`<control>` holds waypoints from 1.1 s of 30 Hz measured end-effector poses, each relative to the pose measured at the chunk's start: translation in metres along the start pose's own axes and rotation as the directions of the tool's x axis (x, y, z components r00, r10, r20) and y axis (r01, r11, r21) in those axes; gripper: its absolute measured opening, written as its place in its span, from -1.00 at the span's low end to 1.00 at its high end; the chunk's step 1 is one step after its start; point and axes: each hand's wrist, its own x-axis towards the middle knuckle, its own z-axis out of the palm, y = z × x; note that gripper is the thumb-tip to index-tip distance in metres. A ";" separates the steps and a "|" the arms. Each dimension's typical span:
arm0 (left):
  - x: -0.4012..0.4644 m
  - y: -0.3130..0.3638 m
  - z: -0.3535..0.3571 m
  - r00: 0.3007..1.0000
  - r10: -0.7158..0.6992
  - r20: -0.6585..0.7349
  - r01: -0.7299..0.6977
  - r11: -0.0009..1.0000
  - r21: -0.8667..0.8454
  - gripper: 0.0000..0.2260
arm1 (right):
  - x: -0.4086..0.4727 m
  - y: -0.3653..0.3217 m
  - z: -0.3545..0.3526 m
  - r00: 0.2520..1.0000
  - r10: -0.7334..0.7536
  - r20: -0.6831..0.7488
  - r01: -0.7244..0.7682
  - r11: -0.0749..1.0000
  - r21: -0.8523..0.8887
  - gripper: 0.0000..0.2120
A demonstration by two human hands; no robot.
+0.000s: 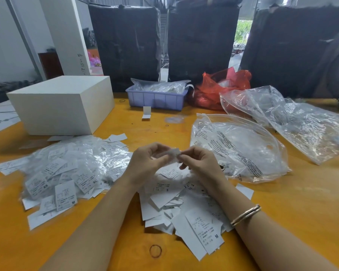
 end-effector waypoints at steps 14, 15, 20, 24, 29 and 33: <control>0.003 -0.005 -0.006 0.946 0.029 -0.324 0.013 0.992 0.128 -0.94 | 0.002 -0.009 -0.010 0.915 -0.401 0.028 0.365 0.799 -0.478 -0.68; 0.004 -0.006 -0.009 0.925 0.035 -0.378 0.032 0.985 0.167 -0.97 | 0.006 -0.012 -0.018 0.874 -0.479 -0.083 0.372 0.769 -0.519 -0.70; 0.005 -0.011 -0.024 0.829 0.029 -0.558 0.217 0.904 0.370 -0.90 | 0.022 -0.002 -0.074 0.793 -0.470 -0.387 0.017 0.653 -0.757 -0.76; 0.001 -0.014 -0.030 0.850 -0.073 -0.522 0.404 0.726 0.557 -0.83 | 0.027 0.021 -0.091 0.931 -0.035 -0.364 -0.320 0.405 -0.857 -0.68; -0.001 -0.016 -0.028 0.876 -0.014 -0.483 0.435 0.458 0.775 -0.71 | 0.031 0.026 -0.087 0.936 -0.053 -0.347 -0.326 0.236 -0.915 -0.77; 0.001 -0.013 -0.021 0.893 0.118 -0.433 0.310 0.535 0.786 -0.77 | 0.028 0.027 -0.090 0.922 -0.075 -0.381 -0.311 0.443 -0.841 -0.78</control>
